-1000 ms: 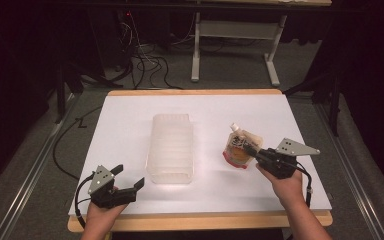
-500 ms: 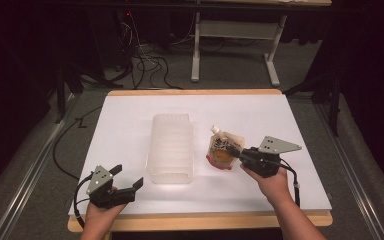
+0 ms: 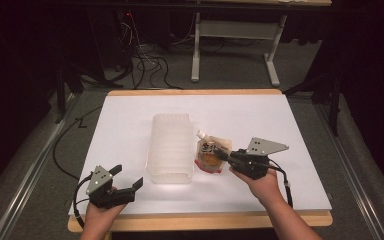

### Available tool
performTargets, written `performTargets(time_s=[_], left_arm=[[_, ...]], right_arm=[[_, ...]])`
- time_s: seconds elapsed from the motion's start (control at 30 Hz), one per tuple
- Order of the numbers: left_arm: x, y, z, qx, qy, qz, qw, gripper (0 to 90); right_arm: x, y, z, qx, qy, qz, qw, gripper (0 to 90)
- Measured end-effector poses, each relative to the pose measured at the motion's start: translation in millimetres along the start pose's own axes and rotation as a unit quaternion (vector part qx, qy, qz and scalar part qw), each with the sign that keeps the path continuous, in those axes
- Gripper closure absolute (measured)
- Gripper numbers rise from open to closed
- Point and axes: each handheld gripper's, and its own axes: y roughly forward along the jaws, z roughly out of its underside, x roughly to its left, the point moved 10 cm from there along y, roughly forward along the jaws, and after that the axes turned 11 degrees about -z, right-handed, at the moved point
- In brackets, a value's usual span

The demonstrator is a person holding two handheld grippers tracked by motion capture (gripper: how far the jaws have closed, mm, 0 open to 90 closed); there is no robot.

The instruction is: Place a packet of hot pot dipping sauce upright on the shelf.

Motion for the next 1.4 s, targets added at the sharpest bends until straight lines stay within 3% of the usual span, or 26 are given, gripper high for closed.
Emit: performTargets(time_s=[1.1,1.4], left_arm=[[1.4,-1.7,-0.5,-0.003,-0.004,0.001,1.0000,10.6],[0.3,-1.8,-0.6,-0.003,-0.005,0.004,1.0000,10.6]], right_arm=[[-3.8,44.1,-7.5,0.046,-0.015,-0.030,0.9984,90.0],[-3.0,56.8,-11.3,0.048,-0.019,-0.036,0.9980,90.0]])
